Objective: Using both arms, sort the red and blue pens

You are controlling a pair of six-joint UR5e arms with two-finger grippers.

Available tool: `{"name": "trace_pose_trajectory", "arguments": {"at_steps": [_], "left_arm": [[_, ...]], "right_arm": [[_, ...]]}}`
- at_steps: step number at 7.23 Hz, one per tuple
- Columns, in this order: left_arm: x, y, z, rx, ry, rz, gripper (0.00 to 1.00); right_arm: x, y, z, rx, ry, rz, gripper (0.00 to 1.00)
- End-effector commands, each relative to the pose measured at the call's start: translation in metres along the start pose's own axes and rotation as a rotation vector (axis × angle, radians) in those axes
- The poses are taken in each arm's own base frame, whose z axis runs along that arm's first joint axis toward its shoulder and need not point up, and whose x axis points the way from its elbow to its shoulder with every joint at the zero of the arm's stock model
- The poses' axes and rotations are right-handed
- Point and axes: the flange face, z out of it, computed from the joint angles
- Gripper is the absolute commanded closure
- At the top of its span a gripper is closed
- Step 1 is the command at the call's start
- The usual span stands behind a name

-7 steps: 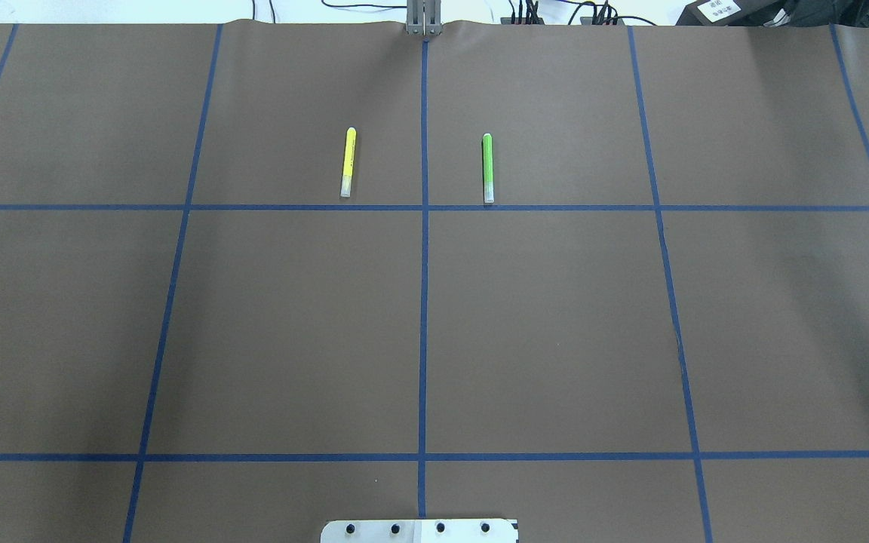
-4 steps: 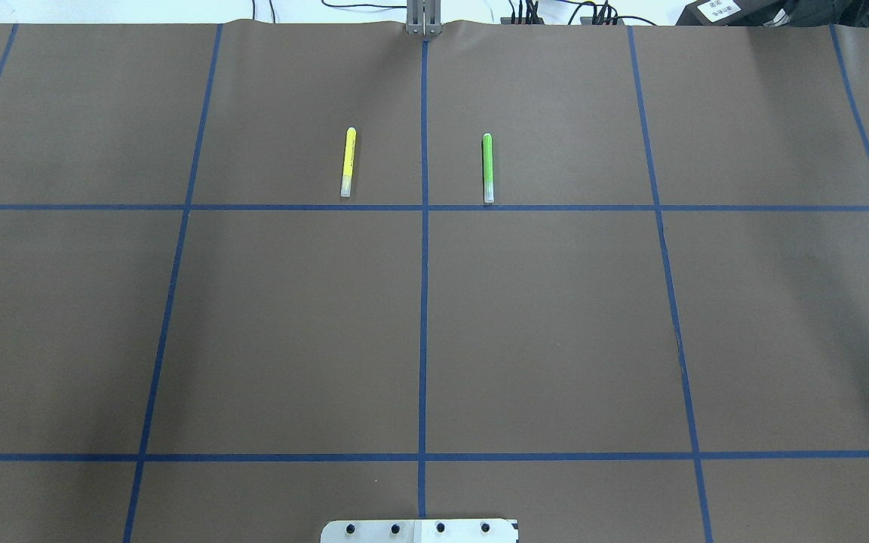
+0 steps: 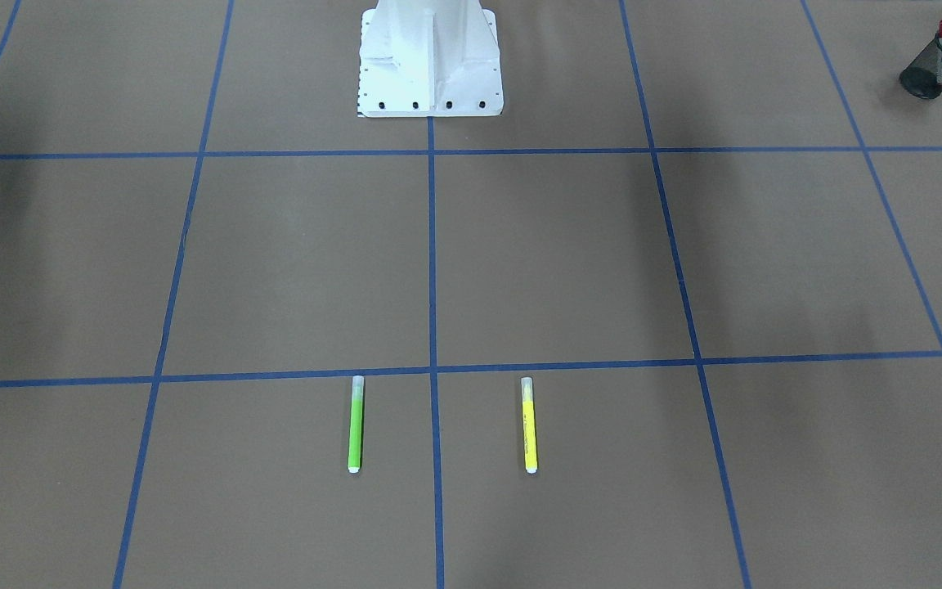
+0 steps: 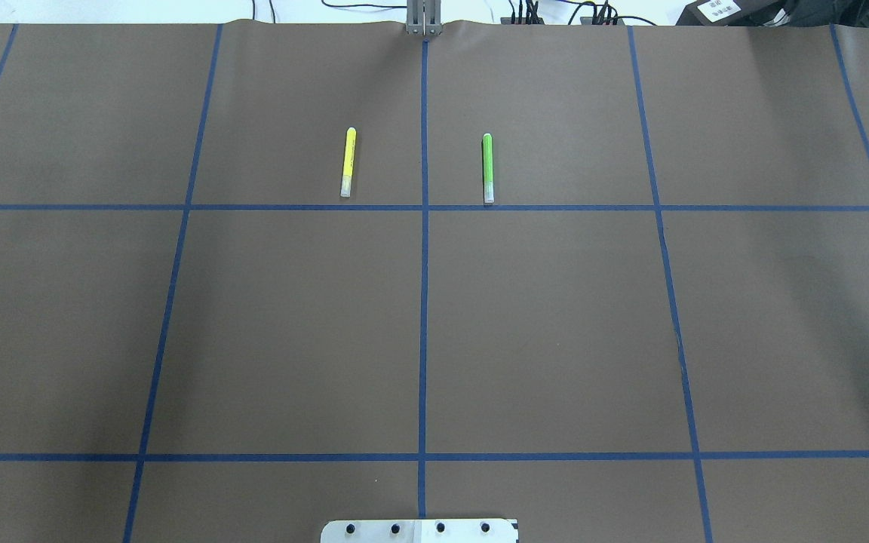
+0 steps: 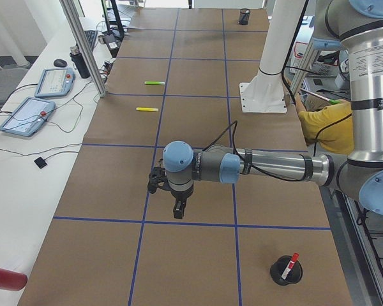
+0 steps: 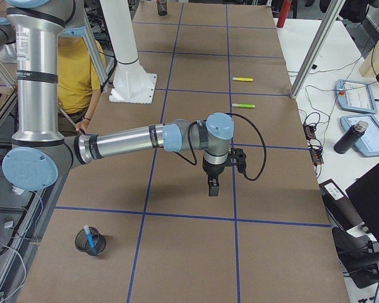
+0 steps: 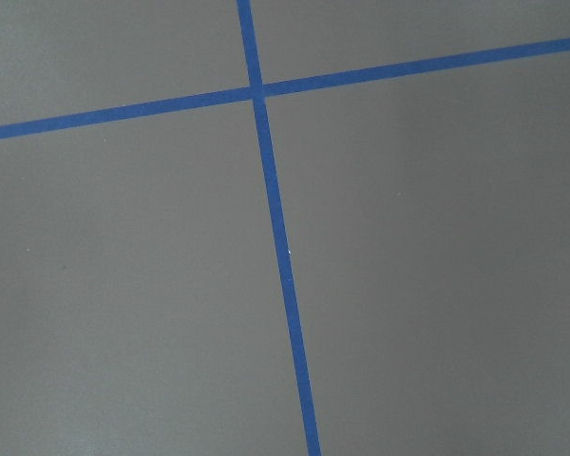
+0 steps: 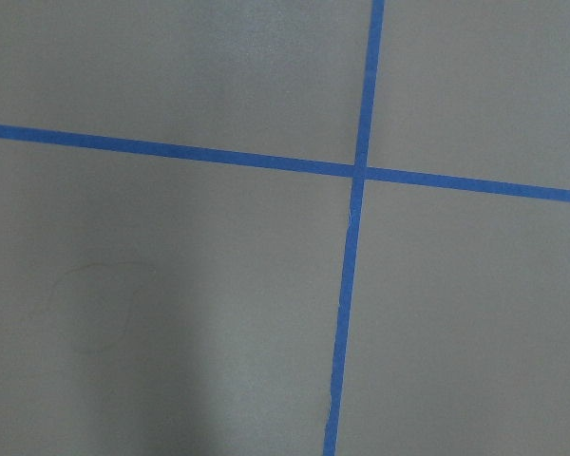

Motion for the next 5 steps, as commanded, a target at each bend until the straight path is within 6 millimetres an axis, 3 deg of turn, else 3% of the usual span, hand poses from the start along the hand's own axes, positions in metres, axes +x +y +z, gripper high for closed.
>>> {"name": "trace_pose_trajectory", "arguments": {"at_steps": [1, 5], "left_arm": [[0.0053, -0.0008, -0.0061, 0.011, -0.003, 0.010, 0.00], [0.0068, 0.0060, -0.0043, 0.005, -0.002, 0.007, 0.00]], "right_arm": [[0.0009, 0.0008, 0.0010, -0.003, 0.000, 0.002, 0.00], [0.0067, 0.0083, 0.0077, -0.018, 0.001, 0.017, 0.00]]}}
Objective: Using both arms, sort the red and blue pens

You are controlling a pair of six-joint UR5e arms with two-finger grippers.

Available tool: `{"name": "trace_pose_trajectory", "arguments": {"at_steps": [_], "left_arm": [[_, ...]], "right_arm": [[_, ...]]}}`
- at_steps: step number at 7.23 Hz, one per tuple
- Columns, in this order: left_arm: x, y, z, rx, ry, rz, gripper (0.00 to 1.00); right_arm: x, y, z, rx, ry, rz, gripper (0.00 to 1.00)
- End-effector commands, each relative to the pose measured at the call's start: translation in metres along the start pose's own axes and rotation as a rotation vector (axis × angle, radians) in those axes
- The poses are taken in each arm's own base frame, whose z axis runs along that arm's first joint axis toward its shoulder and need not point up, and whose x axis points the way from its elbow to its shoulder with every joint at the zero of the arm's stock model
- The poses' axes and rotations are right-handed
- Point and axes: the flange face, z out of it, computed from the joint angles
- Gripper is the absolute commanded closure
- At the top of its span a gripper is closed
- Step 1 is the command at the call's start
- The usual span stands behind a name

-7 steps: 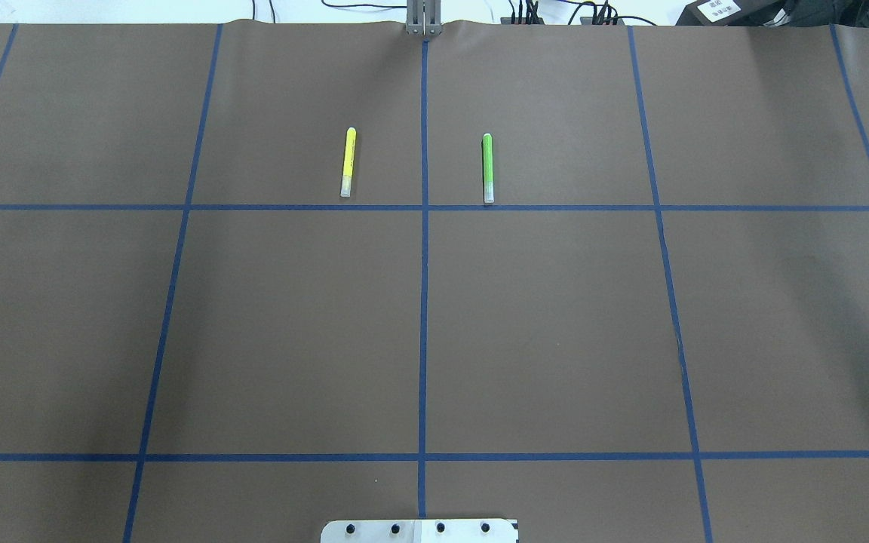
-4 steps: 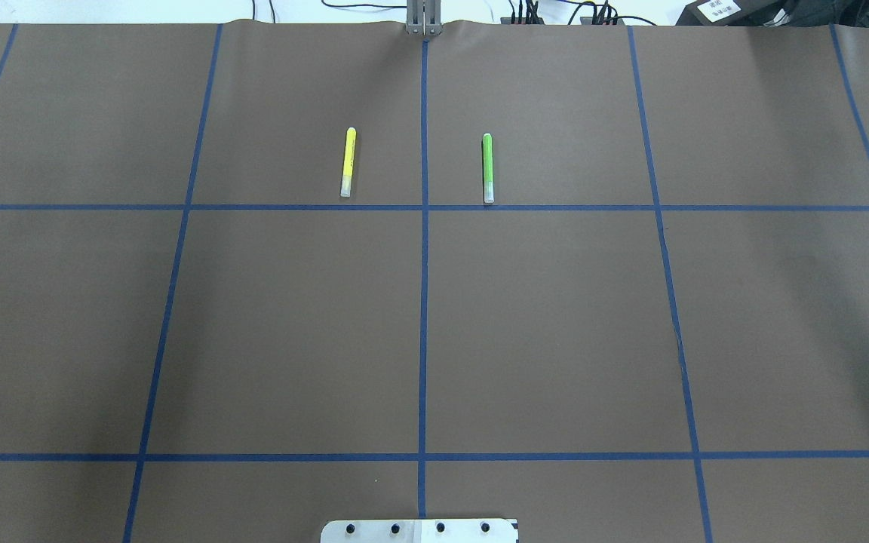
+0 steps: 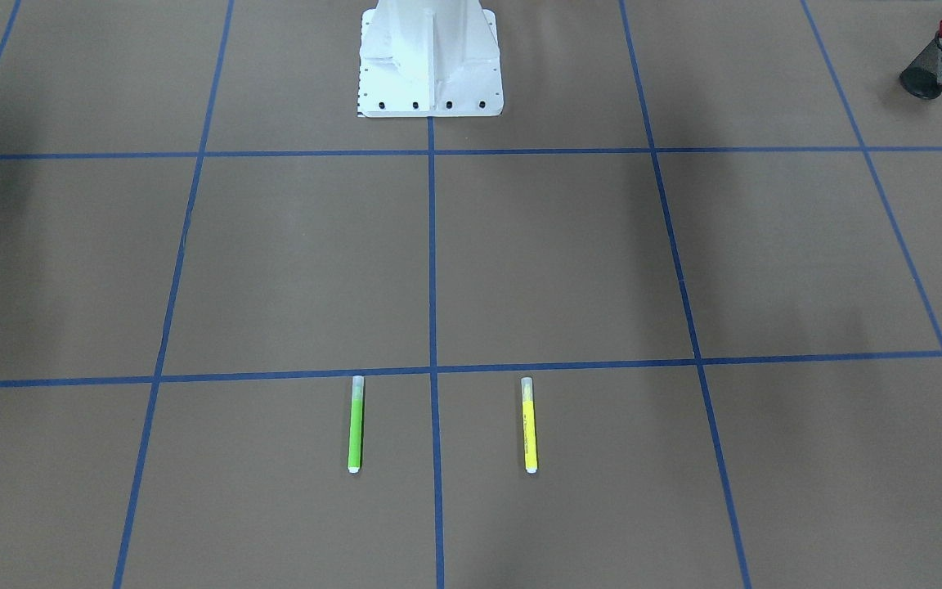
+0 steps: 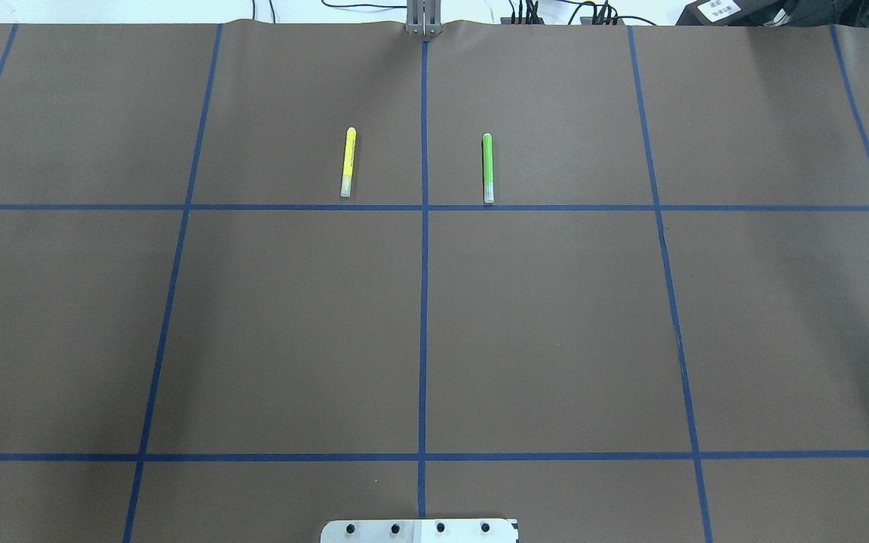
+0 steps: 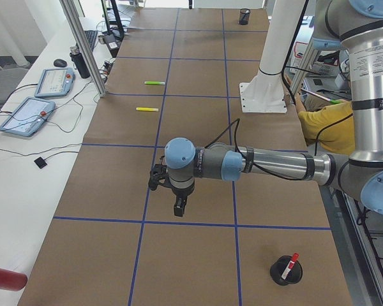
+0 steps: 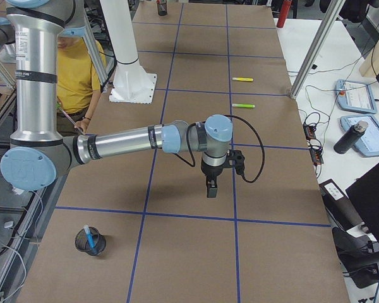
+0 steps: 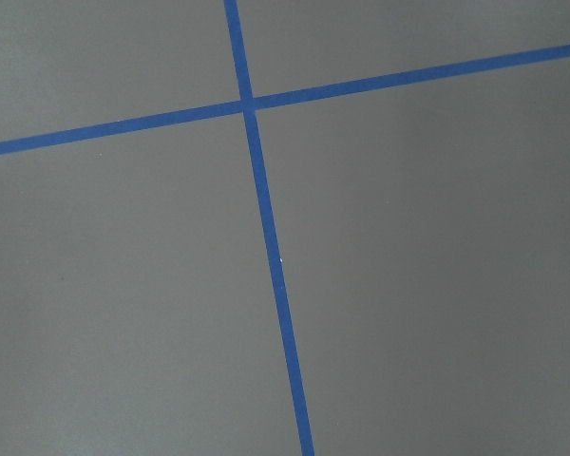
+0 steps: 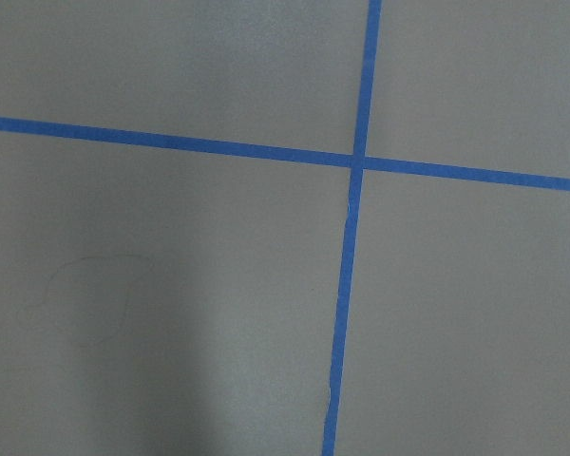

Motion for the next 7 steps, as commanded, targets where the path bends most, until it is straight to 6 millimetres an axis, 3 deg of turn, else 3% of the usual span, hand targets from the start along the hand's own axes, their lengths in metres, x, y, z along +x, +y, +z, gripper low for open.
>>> {"name": "trace_pose_trajectory", "arguments": {"at_steps": [1, 3, 5, 7], "left_arm": [[0.004, 0.000, -0.002, 0.005, 0.001, 0.008, 0.00], [0.013, -0.001, -0.013, 0.025, 0.000, 0.028, 0.00], [0.000, 0.025, 0.001, -0.011, 0.001, -0.010, 0.00], [-0.009, 0.032, 0.014, -0.045, 0.005, -0.036, 0.00]], "right_arm": [[0.004, 0.003, 0.004, -0.011, 0.004, 0.015, 0.00], [0.005, 0.003, 0.006, -0.012, 0.002, 0.017, 0.00], [0.004, 0.003, 0.004, -0.008, 0.002, 0.002, 0.00], [-0.001, 0.002, 0.001, -0.002, -0.014, -0.002, 0.00]]}}
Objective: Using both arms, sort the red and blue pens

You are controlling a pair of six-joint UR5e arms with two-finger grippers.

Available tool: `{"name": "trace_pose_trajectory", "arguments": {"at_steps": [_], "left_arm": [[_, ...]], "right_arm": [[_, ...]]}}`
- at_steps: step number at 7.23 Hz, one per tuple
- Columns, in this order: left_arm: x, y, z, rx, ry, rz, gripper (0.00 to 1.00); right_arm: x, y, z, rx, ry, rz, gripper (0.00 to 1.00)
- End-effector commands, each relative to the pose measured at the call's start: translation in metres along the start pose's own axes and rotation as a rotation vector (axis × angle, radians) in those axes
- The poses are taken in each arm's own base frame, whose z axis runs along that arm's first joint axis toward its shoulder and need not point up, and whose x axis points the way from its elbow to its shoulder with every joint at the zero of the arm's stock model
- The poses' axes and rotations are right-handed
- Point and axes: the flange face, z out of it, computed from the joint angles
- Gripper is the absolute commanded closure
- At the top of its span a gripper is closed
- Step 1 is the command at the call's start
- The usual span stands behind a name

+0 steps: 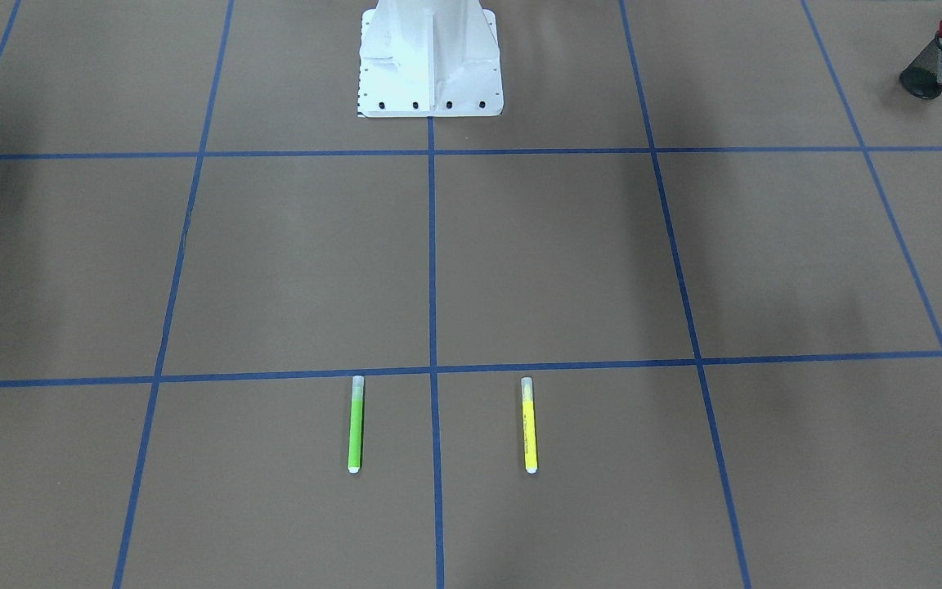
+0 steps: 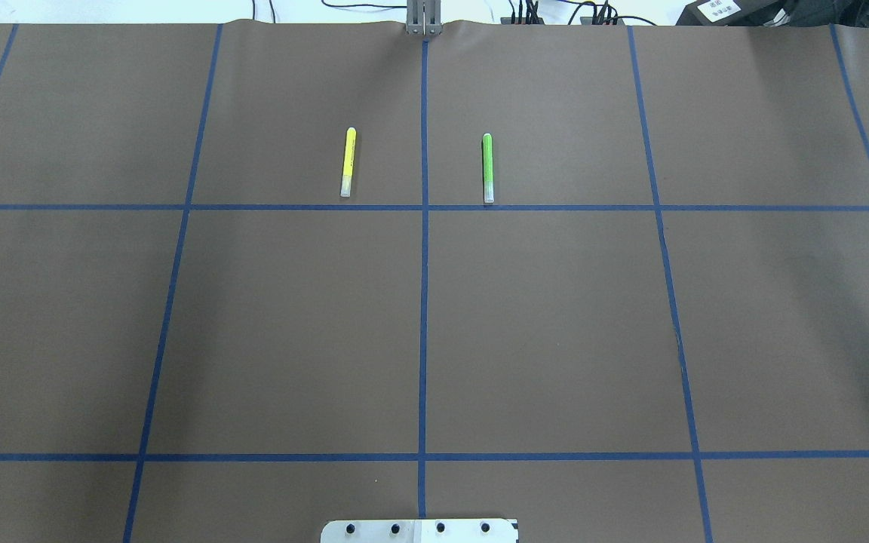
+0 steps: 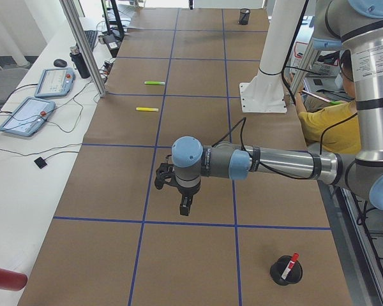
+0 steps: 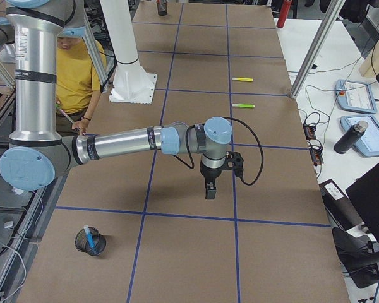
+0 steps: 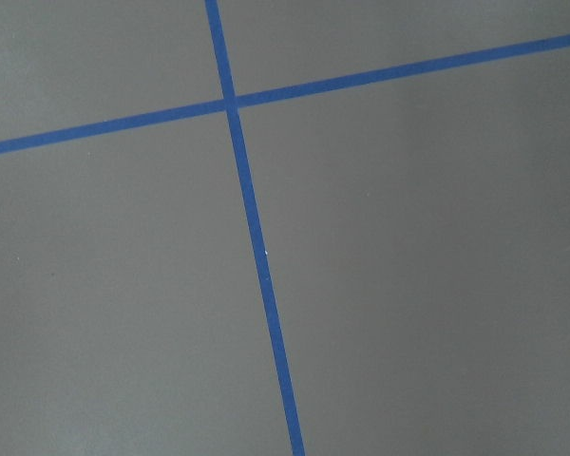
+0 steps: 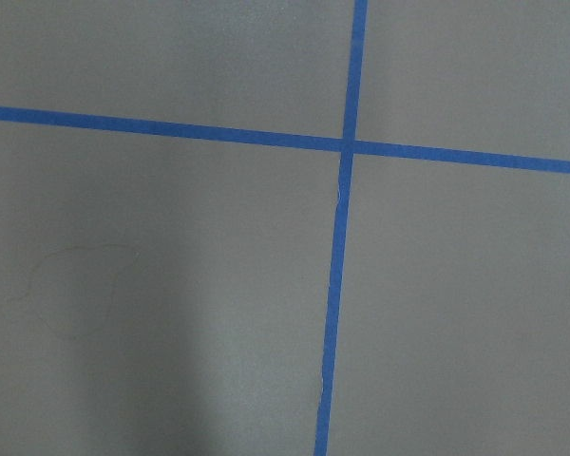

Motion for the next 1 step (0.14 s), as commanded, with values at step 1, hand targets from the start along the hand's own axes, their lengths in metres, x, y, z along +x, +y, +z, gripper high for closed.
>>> {"name": "trace_pose_trajectory", "arguments": {"at_steps": [1], "left_arm": [[-0.0087, 0.0055, 0.0108, -0.028, 0.002, -0.023, 0.00]], "right_arm": [[0.0001, -0.0002, 0.0016, -0.004, -0.012, 0.002, 0.00]]}}
